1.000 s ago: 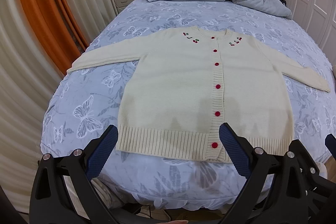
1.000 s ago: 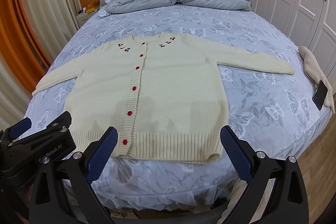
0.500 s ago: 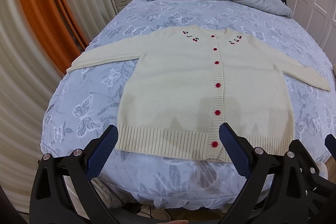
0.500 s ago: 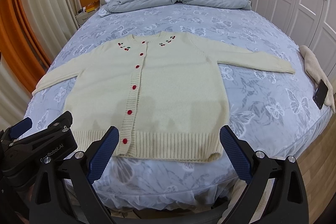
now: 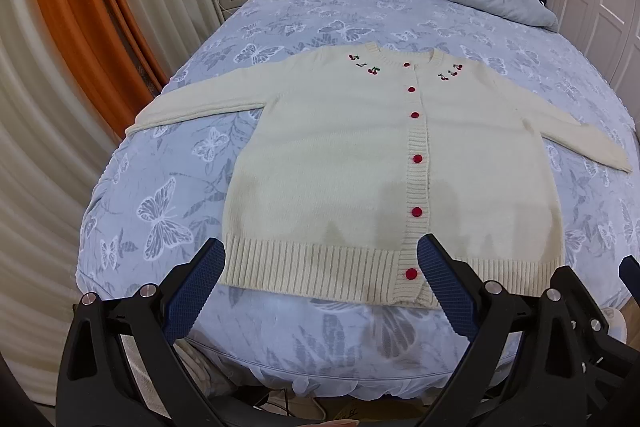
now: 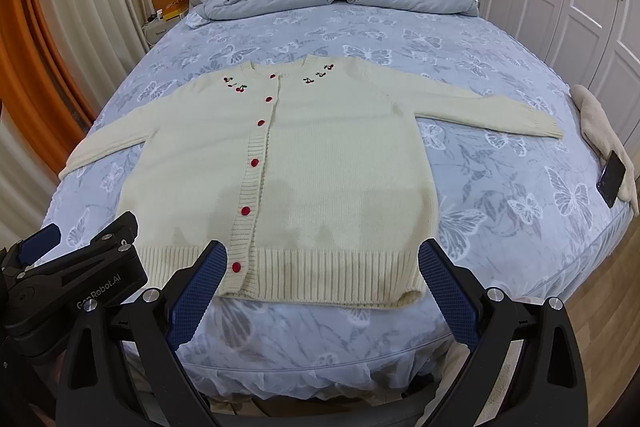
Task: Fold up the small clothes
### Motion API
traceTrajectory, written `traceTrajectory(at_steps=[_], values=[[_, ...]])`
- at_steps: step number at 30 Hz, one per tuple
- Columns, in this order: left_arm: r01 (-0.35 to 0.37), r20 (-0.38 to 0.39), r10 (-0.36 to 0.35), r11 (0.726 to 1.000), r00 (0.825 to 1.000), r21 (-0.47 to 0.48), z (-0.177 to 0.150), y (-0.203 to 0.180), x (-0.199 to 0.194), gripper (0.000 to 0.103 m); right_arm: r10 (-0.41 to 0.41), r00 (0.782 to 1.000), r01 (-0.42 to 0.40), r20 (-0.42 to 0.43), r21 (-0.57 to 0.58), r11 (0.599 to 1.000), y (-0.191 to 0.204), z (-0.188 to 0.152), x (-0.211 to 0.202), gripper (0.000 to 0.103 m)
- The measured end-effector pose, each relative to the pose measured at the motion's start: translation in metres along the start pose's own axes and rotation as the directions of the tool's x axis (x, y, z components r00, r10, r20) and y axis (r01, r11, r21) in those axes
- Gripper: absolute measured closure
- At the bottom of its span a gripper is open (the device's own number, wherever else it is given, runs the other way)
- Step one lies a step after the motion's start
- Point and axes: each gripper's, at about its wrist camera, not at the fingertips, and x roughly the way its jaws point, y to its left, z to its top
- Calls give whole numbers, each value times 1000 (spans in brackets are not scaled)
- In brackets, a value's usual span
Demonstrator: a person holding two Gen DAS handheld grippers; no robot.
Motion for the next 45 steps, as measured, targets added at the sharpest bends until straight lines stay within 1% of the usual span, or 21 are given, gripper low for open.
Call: traceTrajectory(at_steps=[14,17,19,20,21,22,24,25,26,28,30,32,33,35,36,39,43,44,45], values=[[-10,-19,10,1000,1000,6,-4,-6,15,9,2,1000,-2,-17,3,1000,-3,-2,11,7],[-8,-39,8,1000,999,6,-4,-9,20,8,6,1000,-6,-30,5,1000,-1,-2,18,7],[15,-64,-16,1000,998,-4,-4,-8,27,5,47,998,-47,-46,9,999,-5,-3,26,7],[48,-73,-49,999,996,-13,-5,-6,31,5,82,995,-81,-56,14,997,-7,-2,30,8],[68,-79,-70,997,994,-19,-5,-4,34,5,139,988,-136,-71,39,990,-17,-2,37,10],[82,-83,-84,996,993,-29,-5,-1,39,5,158,985,-154,-76,59,986,-25,0,42,11],[92,-85,-96,994,992,-50,-8,7,49,5,176,981,-165,-83,129,978,-57,6,58,11],[97,-91,-103,994,991,-59,-8,9,54,5,177,981,-160,-81,182,970,-80,11,69,11],[97,-101,-104,993,989,-71,-9,12,60,5,175,982,-155,-78,211,965,-94,15,75,11],[99,-116,-111,990,987,-105,-10,20,74,5,138,988,-114,-62,299,947,-145,29,97,12],[99,-126,-116,986,985,-136,-12,24,86,5,81,995,-56,-54,365,929,-196,46,122,13],[99,-141,-123,981,982,-166,-13,27,101,5,61,997,-38,-40,417,908,-239,63,146,14],[100,-149,-127,979,981,-175,-14,27,108,5,50,998,-30,-31,460,887,-268,72,163,14],[101,-165,-132,978,977,-184,-15,26,123,5,30,999,-12,-26,523,852,-306,85,187,14],[102,-168,-134,977,977,-187,-15,25,127,5,16,1000,-1,-22,566,824,-329,92,202,15],[109,-163,-141,975,976,-194,-15,25,139,5,-12,1000,21,-17,658,753,-374,106,235,17],[115,-151,-141,979,978,-170,-13,21,152,5,-48,999,43,-14,735,677,-412,117,267,18],[115,-158,-141,980,977,-165,-12,20,156,5,-48,999,37,-7,742,669,-416,117,271,21],[117,-168,-145,980,975,-162,-11,19,161,5,-49,999,31,2,752,659,-420,119,276,27]])
